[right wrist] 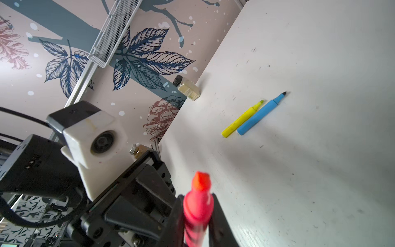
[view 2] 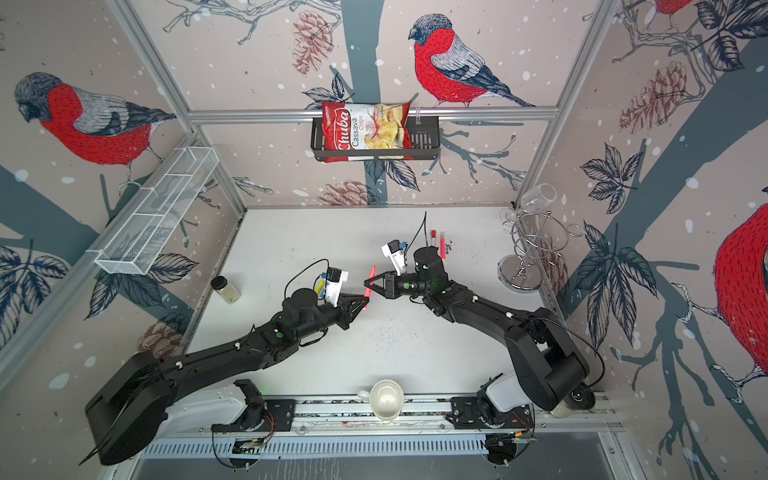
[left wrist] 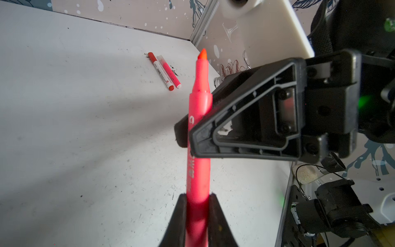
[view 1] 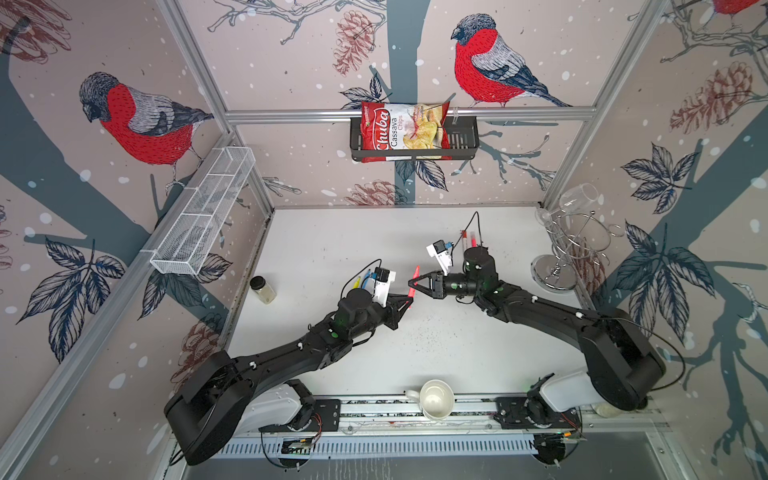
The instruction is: Insert the pens into the pen caps
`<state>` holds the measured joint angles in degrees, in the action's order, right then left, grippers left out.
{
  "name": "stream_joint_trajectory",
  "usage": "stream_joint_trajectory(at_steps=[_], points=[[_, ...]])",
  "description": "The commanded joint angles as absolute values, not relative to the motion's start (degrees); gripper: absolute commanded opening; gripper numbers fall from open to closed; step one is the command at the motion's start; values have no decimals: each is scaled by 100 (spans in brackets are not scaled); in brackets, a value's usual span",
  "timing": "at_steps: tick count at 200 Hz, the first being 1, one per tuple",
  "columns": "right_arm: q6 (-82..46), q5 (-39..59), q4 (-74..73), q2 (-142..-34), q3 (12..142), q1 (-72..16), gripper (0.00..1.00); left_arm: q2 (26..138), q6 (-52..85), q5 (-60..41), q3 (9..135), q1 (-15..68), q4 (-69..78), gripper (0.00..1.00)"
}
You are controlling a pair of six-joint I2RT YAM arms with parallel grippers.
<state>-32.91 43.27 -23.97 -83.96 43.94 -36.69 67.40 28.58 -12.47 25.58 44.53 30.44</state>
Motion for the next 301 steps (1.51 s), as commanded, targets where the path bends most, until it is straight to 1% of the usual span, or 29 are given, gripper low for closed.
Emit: stream_joint_trajectory(at_steps=[1,25,52,62,131,199,212,228,242,263,289,301], points=[[-3236,4360,-2542,-8380,4431,-3685,14,6751,2855,-1456,2591,4474,3289,17],[-3214,4335,-2485,-8366,4448,-3692,12,6767,2836,-1464,2625,4482,3209,19],[-3131,4250,-2370,-8316,4466,-3718,12,6776,2809,-1450,2697,4475,3010,32],[-3078,4215,-2283,-8289,4498,-3733,12,6782,2795,-1453,2729,4474,2954,35],[-2756,4046,-1867,-8150,4658,-3918,12,6804,2795,-1442,2741,4482,2900,35],[-2533,3901,-1604,-8147,4711,-4025,12,6767,2791,-1348,2772,4482,2858,32],[-2513,3872,-1565,-8156,4735,-4034,12,6774,2784,-1371,2772,4477,2873,30],[-2484,3851,-1528,-8165,4751,-4043,12,6785,2791,-1365,2769,4476,2879,25],[-2479,3843,-1524,-8167,4761,-4043,12,6773,2790,-1293,2736,4480,2911,14],[-2471,3831,-1501,-8161,4777,-4060,13,6730,2779,-1301,2682,4480,2987,5],[-2470,3816,-1483,-8159,4802,-4071,17,6682,2778,-1285,2656,4481,2968,1],[-2461,3796,-1460,-8149,4806,-4087,22,6662,2784,-1272,2641,4482,2969,1]])
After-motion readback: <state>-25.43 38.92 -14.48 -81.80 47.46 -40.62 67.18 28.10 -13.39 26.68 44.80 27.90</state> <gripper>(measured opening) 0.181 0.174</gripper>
